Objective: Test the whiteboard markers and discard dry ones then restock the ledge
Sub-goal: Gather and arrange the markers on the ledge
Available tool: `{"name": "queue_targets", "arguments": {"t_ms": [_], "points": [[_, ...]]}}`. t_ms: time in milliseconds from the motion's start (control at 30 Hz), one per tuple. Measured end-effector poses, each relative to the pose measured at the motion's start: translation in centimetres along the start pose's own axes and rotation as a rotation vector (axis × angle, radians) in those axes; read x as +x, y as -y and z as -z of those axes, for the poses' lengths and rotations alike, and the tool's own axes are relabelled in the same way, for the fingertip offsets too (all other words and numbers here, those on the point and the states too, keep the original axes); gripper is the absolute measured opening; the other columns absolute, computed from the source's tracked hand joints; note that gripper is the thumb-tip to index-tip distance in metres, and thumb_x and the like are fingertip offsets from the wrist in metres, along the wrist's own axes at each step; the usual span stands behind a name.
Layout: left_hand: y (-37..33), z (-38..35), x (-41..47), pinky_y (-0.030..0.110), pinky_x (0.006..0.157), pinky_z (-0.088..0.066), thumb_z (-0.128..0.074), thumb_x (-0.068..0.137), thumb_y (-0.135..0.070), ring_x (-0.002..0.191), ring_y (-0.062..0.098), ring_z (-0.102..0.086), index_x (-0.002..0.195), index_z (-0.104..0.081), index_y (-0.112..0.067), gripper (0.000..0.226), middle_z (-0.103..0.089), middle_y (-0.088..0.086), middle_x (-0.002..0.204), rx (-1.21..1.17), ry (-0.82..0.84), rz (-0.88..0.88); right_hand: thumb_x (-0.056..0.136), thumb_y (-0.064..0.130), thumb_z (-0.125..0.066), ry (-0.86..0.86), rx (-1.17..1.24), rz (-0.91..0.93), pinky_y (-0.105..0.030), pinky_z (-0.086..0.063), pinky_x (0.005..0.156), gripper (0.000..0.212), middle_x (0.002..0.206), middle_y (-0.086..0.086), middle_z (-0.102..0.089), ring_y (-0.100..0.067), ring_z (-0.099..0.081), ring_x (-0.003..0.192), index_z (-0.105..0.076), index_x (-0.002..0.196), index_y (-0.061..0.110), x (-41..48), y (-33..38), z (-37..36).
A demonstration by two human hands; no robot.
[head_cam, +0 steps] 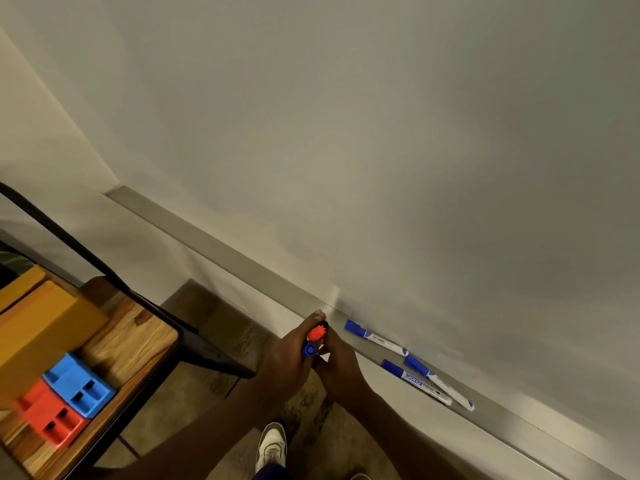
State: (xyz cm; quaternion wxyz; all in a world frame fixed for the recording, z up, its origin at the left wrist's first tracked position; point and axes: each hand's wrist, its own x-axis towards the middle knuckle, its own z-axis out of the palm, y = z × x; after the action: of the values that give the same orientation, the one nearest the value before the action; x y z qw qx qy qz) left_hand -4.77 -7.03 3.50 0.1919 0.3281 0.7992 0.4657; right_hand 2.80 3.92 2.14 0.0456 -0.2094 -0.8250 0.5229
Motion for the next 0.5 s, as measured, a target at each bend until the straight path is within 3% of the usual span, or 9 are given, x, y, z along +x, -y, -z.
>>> {"name": "queue_targets", "arguments": {"t_ms": [67, 167, 200, 267, 333, 400, 500], "points": [[0.7, 0.0, -0.3, 0.011, 0.09, -0.045, -0.052, 0.093, -0.001, 0.108, -0.009, -0.055, 0.133, -0.041, -0.003, 0.042, -0.061, -0.028, 0.115, -0.046, -0.019, 0.021, 0.087, 0.01, -0.067, 0.025, -0.043, 0.014, -0.008, -0.042, 0.077, 0.022, 0.098, 0.01, -0.061, 0.009, -0.052, 0.083, -0.063, 0.108, 0.008, 0.2, -0.4, -0.2], [0.0, 0.1, -0.4, 0.027, 0.085, -0.053, -0.048, 0.094, -0.047, 0.099, 0.008, -0.064, 0.13, -0.051, -0.021, 0.045, -0.063, -0.019, 0.11, -0.026, -0.075, 0.036, 0.088, 0.015, -0.067, 0.033, -0.122, 0.043, -0.002, -0.035, 0.078, 0.02, 0.099, 0.009, -0.058, 0.008, -0.049, 0.083, -0.063, 0.106, 0.009, 0.5, -0.6, -0.1], [0.1, -0.1, -0.3, 0.032, 0.087, -0.053, -0.048, 0.092, -0.051, 0.102, 0.011, -0.063, 0.129, -0.051, -0.022, 0.048, -0.062, -0.01, 0.114, -0.036, -0.083, 0.027, 0.089, 0.017, -0.065, 0.024, -0.149, 0.043, -0.001, -0.033, 0.078, 0.021, 0.101, 0.008, -0.057, 0.006, -0.049, 0.084, -0.061, 0.108, 0.009, 0.6, -0.5, 0.1], [-0.2, -0.3, 0.1, 0.035, 0.093, -0.05, -0.054, 0.092, -0.032, 0.104, 0.014, -0.062, 0.133, -0.043, -0.018, 0.045, -0.06, 0.002, 0.114, -0.024, -0.089, 0.059, 0.092, 0.022, -0.06, 0.031, -0.216, 0.032, -0.003, -0.032, 0.079, 0.024, 0.108, 0.003, -0.057, 0.001, -0.049, 0.089, -0.058, 0.114, 0.01, 1.1, -0.6, 0.4], [0.3, -0.5, 0.6, 0.026, 0.097, -0.047, -0.056, 0.094, -0.01, 0.102, 0.014, -0.061, 0.138, -0.037, -0.012, 0.048, -0.061, 0.008, 0.117, -0.04, -0.069, 0.1, 0.096, 0.027, -0.053, 0.037, -0.316, 0.002, -0.01, -0.032, 0.084, 0.026, 0.114, -0.001, -0.057, -0.008, -0.051, 0.099, -0.055, 0.118, 0.013, 1.4, -0.9, 0.8], [0.6, -0.4, 1.2, 0.01, 0.094, -0.039, -0.052, 0.096, -0.014, 0.107, 0.017, -0.061, 0.143, -0.034, -0.009, 0.05, -0.057, 0.009, 0.129, 0.08, -0.026, 0.091, 0.097, 0.027, -0.051, 0.007, -0.464, -0.034, -0.018, -0.037, 0.086, 0.025, 0.115, -0.002, -0.058, -0.012, -0.053, 0.102, -0.053, 0.119, 0.014, 1.7, -1.5, 1.3], [0.6, 0.6, 2.1, 0.022, 0.097, -0.039, -0.05, 0.098, -0.021, 0.112, 0.022, -0.059, 0.148, -0.026, -0.012, 0.056, -0.051, 0.011, 0.139, 0.132, 0.039, 0.185, 0.097, 0.023, -0.052, 0.0, -0.641, -0.079, -0.025, -0.043, 0.091, 0.03, 0.118, -0.002, -0.06, -0.014, -0.056, 0.105, -0.05, 0.126, 0.016, 2.2, -1.9, 2.4]]}}
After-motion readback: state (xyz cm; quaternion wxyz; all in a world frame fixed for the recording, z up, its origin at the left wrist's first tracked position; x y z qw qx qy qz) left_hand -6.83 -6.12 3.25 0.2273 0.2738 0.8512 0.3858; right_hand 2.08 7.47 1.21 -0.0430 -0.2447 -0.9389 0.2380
